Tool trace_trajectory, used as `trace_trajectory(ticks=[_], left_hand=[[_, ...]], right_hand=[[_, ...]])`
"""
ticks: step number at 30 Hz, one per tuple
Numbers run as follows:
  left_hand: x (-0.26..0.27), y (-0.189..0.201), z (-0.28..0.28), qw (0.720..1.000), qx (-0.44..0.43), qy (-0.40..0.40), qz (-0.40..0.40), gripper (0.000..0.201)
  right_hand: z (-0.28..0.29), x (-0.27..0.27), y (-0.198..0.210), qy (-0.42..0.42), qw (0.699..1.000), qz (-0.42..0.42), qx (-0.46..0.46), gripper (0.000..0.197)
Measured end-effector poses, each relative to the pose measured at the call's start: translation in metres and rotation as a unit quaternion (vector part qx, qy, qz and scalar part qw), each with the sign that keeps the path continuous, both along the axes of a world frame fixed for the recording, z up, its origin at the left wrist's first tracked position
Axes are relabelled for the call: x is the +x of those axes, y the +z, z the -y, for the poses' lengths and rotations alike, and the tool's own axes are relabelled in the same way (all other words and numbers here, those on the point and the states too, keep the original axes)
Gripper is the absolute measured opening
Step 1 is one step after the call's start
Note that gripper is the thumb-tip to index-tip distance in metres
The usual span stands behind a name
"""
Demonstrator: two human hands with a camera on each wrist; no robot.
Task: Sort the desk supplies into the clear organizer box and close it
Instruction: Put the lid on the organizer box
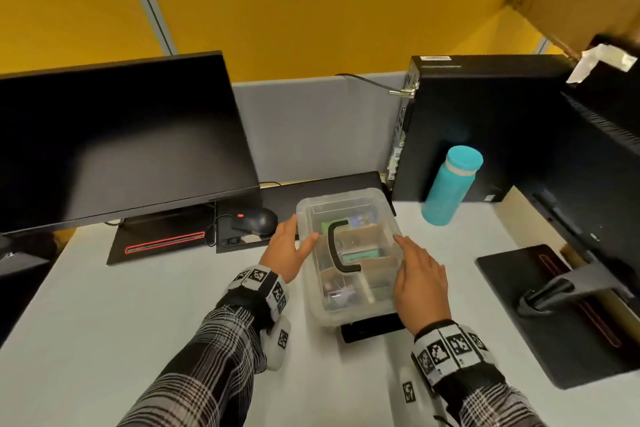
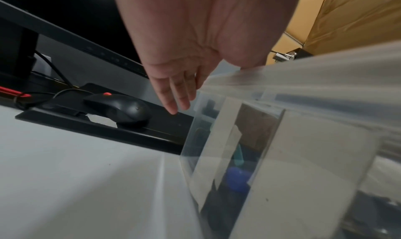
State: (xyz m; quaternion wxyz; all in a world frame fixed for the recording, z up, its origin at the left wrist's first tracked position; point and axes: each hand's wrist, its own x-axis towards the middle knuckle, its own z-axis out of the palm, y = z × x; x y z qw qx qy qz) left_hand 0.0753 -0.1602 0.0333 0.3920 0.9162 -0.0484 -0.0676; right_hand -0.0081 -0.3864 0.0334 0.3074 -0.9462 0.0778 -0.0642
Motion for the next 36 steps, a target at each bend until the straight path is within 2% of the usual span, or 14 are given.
trace_trajectory(ticks=[3, 6, 8, 10, 12, 17, 20, 22, 24, 27, 30, 31, 33, 36], left_hand=[[0.002, -0.005, 0.005, 1.0, -0.009, 0.002, -0.013, 0.058], [0.008, -0.004, 0.004, 1.0, 0.003, 0.003, 0.011, 0.081], [0.016, 0.003, 0.0, 0.998, 0.046, -0.026, 0.043, 0.086], [0.021, 0.01, -0.002, 0.991, 0.101, -0.061, 0.061, 0.08], [0.023, 0.015, -0.001, 0.989, 0.12, -0.069, 0.055, 0.066], [0.008, 0.01, -0.013, 0.996, 0.084, 0.016, -0.03, 0.049], [-0.009, -0.003, -0.028, 0.996, 0.025, 0.071, -0.04, 0.029], [-0.017, -0.012, -0.034, 0.993, 0.02, 0.119, -0.004, 0.021], [-0.023, -0.015, -0.035, 0.985, 0.021, 0.171, -0.005, 0.023], [-0.03, -0.016, -0.034, 0.97, -0.056, 0.237, -0.023, 0.032], [-0.037, -0.012, -0.024, 0.942, -0.122, 0.313, -0.018, 0.029], [-0.038, -0.012, -0.021, 0.934, -0.13, 0.332, -0.028, 0.034], [-0.039, -0.014, -0.016, 0.93, -0.138, 0.337, -0.045, 0.049], [-0.036, -0.022, -0.017, 0.936, -0.124, 0.322, -0.063, 0.06]], right_hand=[[0.009, 0.0, 0.002, -0.006, 0.994, -0.044, 0.102, 0.045], [0.013, 0.0, 0.002, 0.006, 0.992, -0.056, 0.111, 0.046], [0.017, 0.0, 0.002, 0.018, 0.992, -0.058, 0.112, 0.046], [0.024, 0.003, 0.001, 0.044, 0.99, -0.073, 0.11, 0.047], [0.032, 0.006, 0.001, 0.086, 0.985, -0.087, 0.118, 0.047], [0.047, 0.014, 0.0, 0.17, 0.966, -0.111, 0.159, 0.041], [0.045, 0.019, -0.005, 0.161, 0.975, -0.094, 0.121, 0.036], [0.041, 0.022, -0.006, 0.121, 0.985, -0.101, 0.073, 0.043], [0.036, 0.025, -0.001, 0.08, 0.99, -0.101, 0.063, 0.054], [0.031, 0.024, 0.008, 0.041, 0.989, -0.1, 0.104, 0.069], [0.023, 0.024, 0.011, 0.041, 0.97, -0.145, 0.189, 0.087], [0.018, 0.027, 0.011, 0.047, 0.963, -0.155, 0.215, 0.09], [0.008, 0.035, 0.01, 0.049, 0.96, -0.156, 0.227, 0.095], [-0.002, 0.045, 0.006, 0.031, 0.972, -0.135, 0.19, 0.105]])
